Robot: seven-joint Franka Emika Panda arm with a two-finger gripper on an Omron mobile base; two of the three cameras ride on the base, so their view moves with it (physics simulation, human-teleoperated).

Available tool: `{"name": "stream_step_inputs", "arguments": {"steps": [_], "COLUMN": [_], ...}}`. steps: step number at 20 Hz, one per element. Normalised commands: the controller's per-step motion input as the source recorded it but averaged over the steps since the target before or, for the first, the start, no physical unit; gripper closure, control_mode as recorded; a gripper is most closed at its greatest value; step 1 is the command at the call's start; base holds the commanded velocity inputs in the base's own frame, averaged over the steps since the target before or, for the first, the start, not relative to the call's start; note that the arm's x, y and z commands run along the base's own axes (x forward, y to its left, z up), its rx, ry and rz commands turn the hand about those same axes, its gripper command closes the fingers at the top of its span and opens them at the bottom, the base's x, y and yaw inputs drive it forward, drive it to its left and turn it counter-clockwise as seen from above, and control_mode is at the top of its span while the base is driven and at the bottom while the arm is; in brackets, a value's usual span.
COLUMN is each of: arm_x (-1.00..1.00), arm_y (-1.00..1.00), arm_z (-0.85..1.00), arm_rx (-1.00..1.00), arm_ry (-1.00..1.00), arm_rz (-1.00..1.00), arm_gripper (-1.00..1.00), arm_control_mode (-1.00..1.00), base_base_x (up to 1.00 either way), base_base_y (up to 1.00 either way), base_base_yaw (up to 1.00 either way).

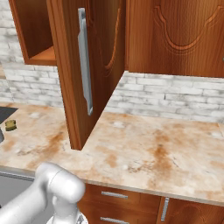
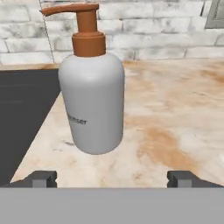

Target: Locate and retrieve the soap dispenser and sponge from the cabinet. Place them next to the sink.

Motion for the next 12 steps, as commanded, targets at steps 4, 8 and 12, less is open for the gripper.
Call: {"name": "stream_step_inputs", "arguments": {"steps": [4, 8, 12], "arm_x": [-0.2, -0.22, -0.37], "arm_y": [-0.56, -0.6, -0.59], "arm_z": [0.15, 0.0, 0.1], "arm_rx": [0.01, 0.03, 0.04], "arm_ry": [0.38, 0.38, 0.29], "arm_rz": [0.02, 0.04, 0.06], "arm_gripper": [-1.0, -1.0, -1.0], "arm_control_mode": [-1.0, -1.0, -1.0], "base_base_x": [0.0, 0.0, 0.0], "base_base_y": [0.0, 0.0, 0.0], "base_base_yaw": [0.0, 0.0, 0.0]}}
